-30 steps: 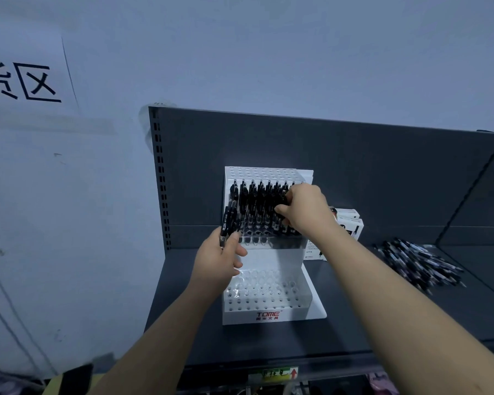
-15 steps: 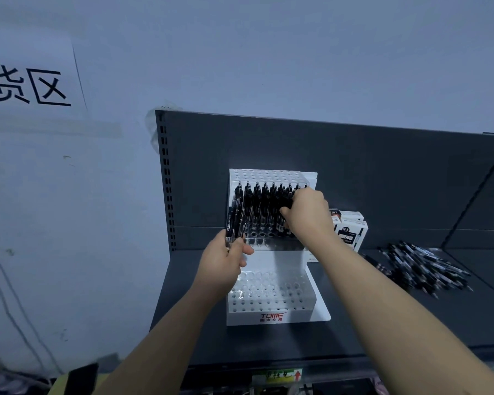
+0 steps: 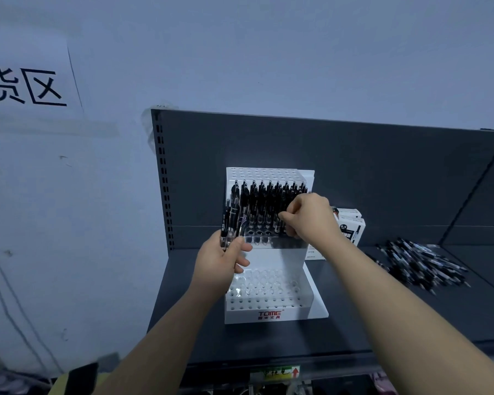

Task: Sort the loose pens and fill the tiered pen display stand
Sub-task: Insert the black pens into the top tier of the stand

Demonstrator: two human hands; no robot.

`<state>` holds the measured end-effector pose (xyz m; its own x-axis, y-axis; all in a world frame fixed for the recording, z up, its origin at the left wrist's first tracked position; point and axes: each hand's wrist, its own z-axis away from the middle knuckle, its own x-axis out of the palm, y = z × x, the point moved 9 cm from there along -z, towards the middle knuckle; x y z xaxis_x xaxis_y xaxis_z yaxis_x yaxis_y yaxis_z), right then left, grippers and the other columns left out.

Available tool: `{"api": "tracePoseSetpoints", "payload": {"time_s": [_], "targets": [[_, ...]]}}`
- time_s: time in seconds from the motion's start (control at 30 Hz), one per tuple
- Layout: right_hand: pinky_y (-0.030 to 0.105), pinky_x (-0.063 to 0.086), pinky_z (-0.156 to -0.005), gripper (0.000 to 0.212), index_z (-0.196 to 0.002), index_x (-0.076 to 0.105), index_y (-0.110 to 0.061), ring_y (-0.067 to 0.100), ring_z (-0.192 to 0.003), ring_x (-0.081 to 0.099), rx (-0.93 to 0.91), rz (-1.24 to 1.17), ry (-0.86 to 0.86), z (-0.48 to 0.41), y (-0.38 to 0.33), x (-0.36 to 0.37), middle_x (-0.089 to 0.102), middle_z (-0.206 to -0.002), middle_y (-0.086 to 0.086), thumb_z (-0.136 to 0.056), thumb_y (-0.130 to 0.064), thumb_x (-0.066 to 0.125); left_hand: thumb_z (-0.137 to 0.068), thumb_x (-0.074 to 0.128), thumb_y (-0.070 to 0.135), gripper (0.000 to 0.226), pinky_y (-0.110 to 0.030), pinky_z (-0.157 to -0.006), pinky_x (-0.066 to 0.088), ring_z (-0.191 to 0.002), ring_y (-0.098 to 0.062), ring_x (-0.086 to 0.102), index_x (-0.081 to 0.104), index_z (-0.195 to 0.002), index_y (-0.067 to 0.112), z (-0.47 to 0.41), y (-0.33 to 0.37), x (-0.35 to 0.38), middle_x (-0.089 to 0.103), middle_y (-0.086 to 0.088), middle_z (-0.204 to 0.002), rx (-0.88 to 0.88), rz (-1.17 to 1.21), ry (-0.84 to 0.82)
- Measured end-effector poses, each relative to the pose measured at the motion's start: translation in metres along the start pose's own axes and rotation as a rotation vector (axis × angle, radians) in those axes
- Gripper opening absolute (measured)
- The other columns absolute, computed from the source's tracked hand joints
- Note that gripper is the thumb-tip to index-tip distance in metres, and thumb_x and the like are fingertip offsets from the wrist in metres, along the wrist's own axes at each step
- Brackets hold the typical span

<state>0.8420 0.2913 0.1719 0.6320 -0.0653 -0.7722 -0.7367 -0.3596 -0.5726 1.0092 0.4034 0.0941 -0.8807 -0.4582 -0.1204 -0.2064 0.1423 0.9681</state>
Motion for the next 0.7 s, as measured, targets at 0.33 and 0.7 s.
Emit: {"api": "tracePoseSetpoints", "payload": {"time_s": [0.33, 0.7], "targets": [[0.02, 0.042, -0.042, 0.009, -0.089, 0.071, -0.011, 0.013, -0.045, 0.052, 0.058, -0.58, -0.387, 0.024, -0.016, 0.026, 0.069, -0.068, 0.009, -0.086, -0.02, 0.072, -0.099, 0.05, 0.023, 0.015, -0.029, -0.062, 0.054, -0.067, -0.014, 0.065, 0.06, -0.097, 0.012, 0.001, 0.013, 0.028, 0.073, 0.001, -0.086, 0.018, 0.006, -0.107], [0.039, 0.06, -0.073, 0.004, -0.084, 0.067, -0.005, 0.021, -0.07, 0.073, -0.099, -0.334, 0.132, -0.004, -0.017, -0.056, 0.073, -0.072, 0.007, -0.088, -0.005, 0.065, -0.1, 0.046, 0.031, 0.031, -0.017, -0.055, 0.035, -0.057, -0.011, 0.044, 0.049, -0.072, 0.018, -0.001, 0.009, -0.011, 0.049, 0.002, -0.062, 0.056, -0.186, 0.125]]}}
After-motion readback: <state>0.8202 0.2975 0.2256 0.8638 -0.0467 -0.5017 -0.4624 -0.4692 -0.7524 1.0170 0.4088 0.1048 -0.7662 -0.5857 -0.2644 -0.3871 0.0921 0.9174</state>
